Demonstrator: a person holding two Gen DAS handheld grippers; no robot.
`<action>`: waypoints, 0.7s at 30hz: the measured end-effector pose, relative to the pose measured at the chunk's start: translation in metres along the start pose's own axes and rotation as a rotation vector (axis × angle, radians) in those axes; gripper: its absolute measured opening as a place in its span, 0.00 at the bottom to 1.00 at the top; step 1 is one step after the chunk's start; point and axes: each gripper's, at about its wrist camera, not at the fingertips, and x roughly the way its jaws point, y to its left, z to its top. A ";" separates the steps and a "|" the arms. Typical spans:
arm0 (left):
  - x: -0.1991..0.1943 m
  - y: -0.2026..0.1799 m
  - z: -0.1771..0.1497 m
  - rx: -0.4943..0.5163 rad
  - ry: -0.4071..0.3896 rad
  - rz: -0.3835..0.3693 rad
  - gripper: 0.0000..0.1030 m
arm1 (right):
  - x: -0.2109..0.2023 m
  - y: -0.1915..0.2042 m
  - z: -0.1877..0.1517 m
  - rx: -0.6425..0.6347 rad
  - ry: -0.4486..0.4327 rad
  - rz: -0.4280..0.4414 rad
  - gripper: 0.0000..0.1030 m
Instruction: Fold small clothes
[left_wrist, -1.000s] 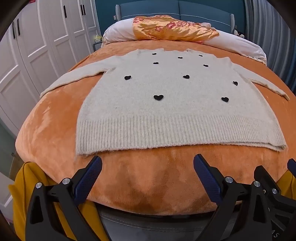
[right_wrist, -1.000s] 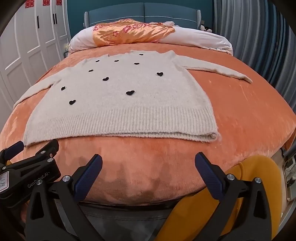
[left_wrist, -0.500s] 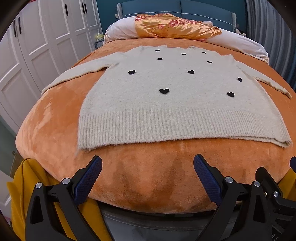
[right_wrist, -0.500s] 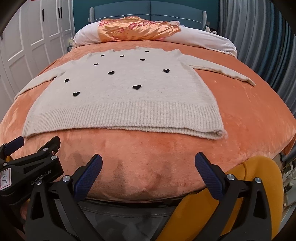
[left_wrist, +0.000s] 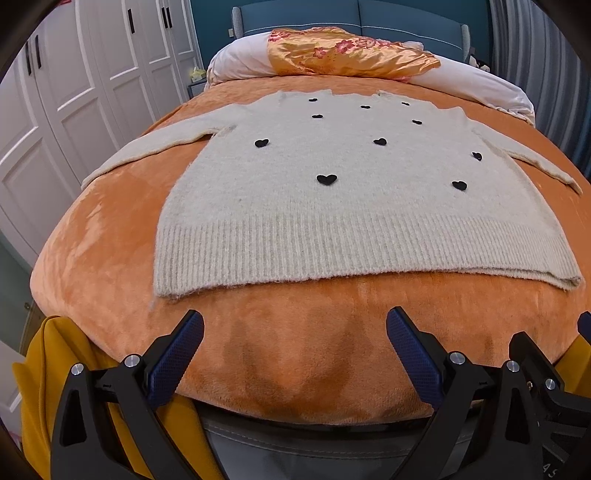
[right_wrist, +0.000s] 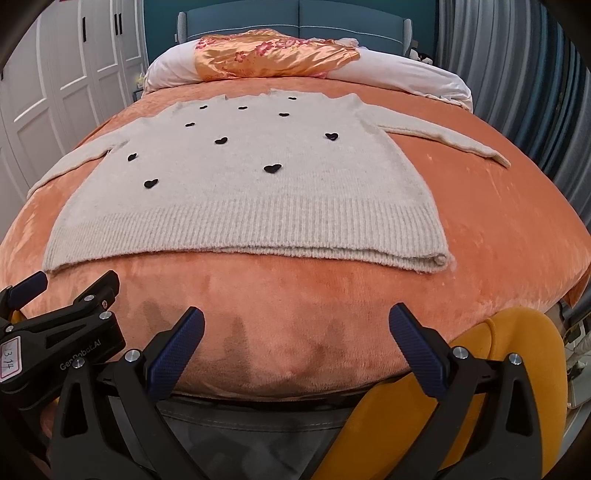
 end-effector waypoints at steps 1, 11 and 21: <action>0.000 0.000 0.000 0.000 0.000 0.000 0.94 | 0.001 -0.001 0.001 0.000 0.000 0.000 0.95; 0.001 -0.003 -0.002 -0.001 0.002 0.000 0.94 | 0.001 0.000 0.000 0.000 0.000 0.000 0.95; 0.001 -0.002 -0.002 -0.002 0.002 -0.001 0.94 | 0.002 0.000 0.000 -0.001 0.000 0.000 0.95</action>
